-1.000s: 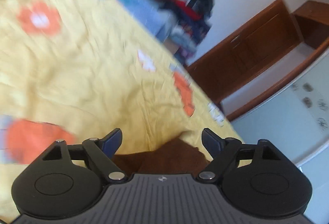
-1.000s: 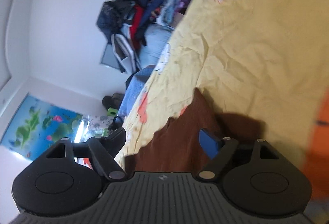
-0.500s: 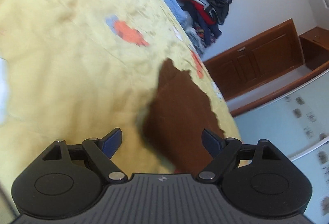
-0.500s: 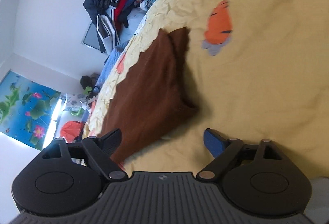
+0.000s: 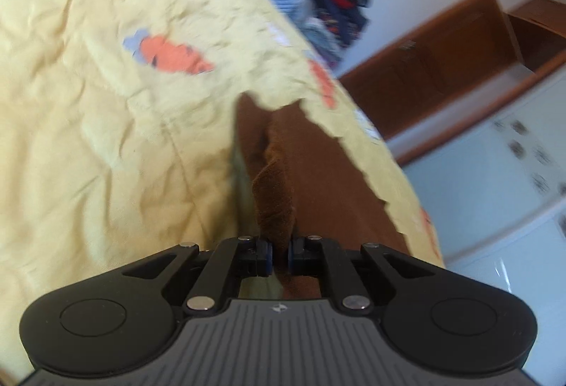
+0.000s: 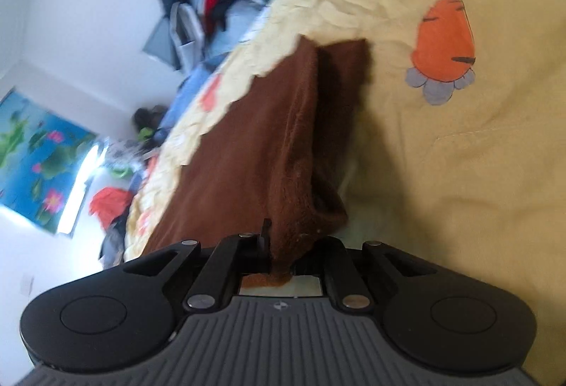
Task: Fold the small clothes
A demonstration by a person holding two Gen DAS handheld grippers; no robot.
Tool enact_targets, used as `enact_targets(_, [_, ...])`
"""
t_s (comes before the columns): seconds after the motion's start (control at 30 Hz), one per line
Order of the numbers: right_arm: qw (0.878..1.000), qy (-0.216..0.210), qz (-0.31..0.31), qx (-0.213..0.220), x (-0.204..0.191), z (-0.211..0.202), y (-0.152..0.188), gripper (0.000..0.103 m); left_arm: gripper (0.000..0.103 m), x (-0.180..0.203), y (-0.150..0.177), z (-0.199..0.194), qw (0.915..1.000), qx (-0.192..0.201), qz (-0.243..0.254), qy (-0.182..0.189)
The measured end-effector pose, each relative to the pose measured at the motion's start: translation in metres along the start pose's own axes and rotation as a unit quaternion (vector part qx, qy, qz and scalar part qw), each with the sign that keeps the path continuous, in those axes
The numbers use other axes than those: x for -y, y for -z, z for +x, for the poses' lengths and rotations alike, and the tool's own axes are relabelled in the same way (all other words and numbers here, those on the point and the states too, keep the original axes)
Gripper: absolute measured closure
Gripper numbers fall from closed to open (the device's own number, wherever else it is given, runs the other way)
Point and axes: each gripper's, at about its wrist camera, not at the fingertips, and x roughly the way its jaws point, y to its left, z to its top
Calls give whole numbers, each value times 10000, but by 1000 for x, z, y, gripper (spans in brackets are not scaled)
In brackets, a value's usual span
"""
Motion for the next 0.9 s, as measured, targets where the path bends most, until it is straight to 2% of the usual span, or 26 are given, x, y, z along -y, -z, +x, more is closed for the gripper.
enact_targets(0.1, [9997,-169,-75,-163,1,-29,19,89,97,-7,16,-37,9997,-78,175,123])
enact_targets(0.23, [9985,-131,-47,-524,15,-57,53,89,95,-42,50,-57,9981,-390,349,-333])
enact_targets(0.27, [9982,-40,-51,-600,18,-61,61,82,94,-50,56,-59,9974,-466,370,-402])
enact_targets(0.33, [9986,137,-37,-509,22,-74,67,75,89,-57,59,-72,9982,-309,399,-332])
enact_targets(0.37, [9992,153,-49,-378,21,-83,63,62,80,-55,56,-79,9980,-170,475,-387])
enact_targets(0.4, [9997,193,-71,-155,19,-93,56,45,65,-51,51,-86,9974,43,565,-446])
enact_targets(0.43, [9996,219,-117,153,16,-102,46,39,52,-46,46,-91,9961,287,672,-494])
enact_targets(0.47, [9990,192,-182,367,12,-107,35,37,22,-39,40,-93,9939,487,822,-550])
enact_targets(0.5, [9984,182,-259,467,7,-107,23,38,10,-32,36,-91,9912,629,991,-618])
enact_targets(0.53, [9978,213,-367,504,2,-103,10,38,10,-24,31,-85,9888,683,1158,-655])
enact_targets(0.63, [9968,281,-656,360,-11,-68,-27,38,12,-10,28,-48,9858,265,1499,-709])
enact_targets(0.67, [9965,321,-713,282,-15,-53,-37,38,24,-9,30,-34,9850,95,1529,-795])
enact_targets(0.7, [9958,387,-801,204,-19,-36,-47,38,51,-7,31,-22,9837,-90,1580,-850])
enact_targets(0.73, [9942,542,-920,150,-23,-21,-54,38,61,-7,34,-10,9819,-239,1630,-940])
enact_targets(0.77, [9921,724,-1018,96,-26,-5,-59,39,63,-5,37,-7,9792,-132,1740,-1031])
enact_targets(0.83, [9897,924,-1087,-121,-26,23,-66,39,69,-4,35,-2,9778,-185,1803,-1051])
enact_targets(0.87, [9887,981,-1114,-219,-27,37,-66,39,81,-3,34,-2,9779,-193,1806,-1040])
enact_targets(0.9, [9871,1014,-1198,-303,-27,47,-64,51,93,-3,35,-6,9770,-150,1856,-1044])
